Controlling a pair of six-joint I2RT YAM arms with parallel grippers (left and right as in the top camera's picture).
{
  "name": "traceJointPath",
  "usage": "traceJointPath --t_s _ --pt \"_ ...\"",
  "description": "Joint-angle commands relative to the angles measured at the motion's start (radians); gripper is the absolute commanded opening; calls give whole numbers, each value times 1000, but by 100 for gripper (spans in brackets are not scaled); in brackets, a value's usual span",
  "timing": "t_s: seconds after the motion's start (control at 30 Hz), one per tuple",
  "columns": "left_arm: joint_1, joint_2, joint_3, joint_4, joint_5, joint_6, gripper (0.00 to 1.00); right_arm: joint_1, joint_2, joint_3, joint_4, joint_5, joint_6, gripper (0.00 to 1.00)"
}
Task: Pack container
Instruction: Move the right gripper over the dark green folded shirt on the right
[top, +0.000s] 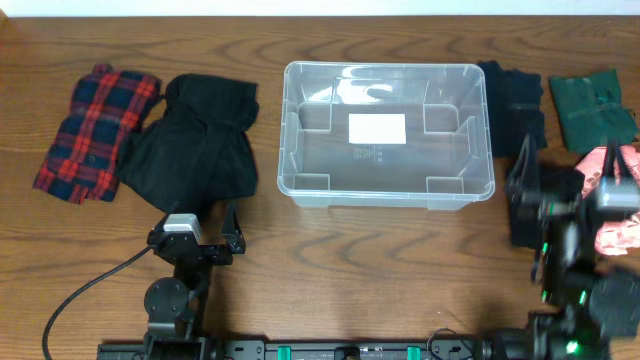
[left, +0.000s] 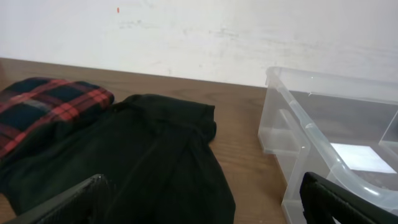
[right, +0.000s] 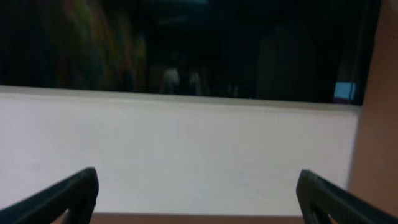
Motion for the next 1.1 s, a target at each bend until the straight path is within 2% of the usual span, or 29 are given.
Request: traceJointPath --t_s 0.0,0.1,0.3,0.47,0.63,0.8,1.07 --pt "-5 -6 -16 -37 -16 -2 98 -19 183 163 -66 39 -76 99" --pt "-5 -6 -16 -37 -15 -2 98 -67 367 341 -183 -3 -83 99" --pt "-5 -6 -16 -37 -15 -2 98 -270 679 669 -458 -375 -105 99" --pt "-5 -6 -16 -37 -16 -2 98 -447 888 842 -594 -612 -105 99" --pt "-5 -6 -16 -37 -15 -2 98 -544 1033 890 -702 -594 -105 99" --pt "-5 -6 -16 -37 -15 -2 98 -553 1098 890 -767 -544 -104 99" --pt "-5 -6 -16 -37 -16 -2 98 -552 1166 889 -734 -537 -107 99"
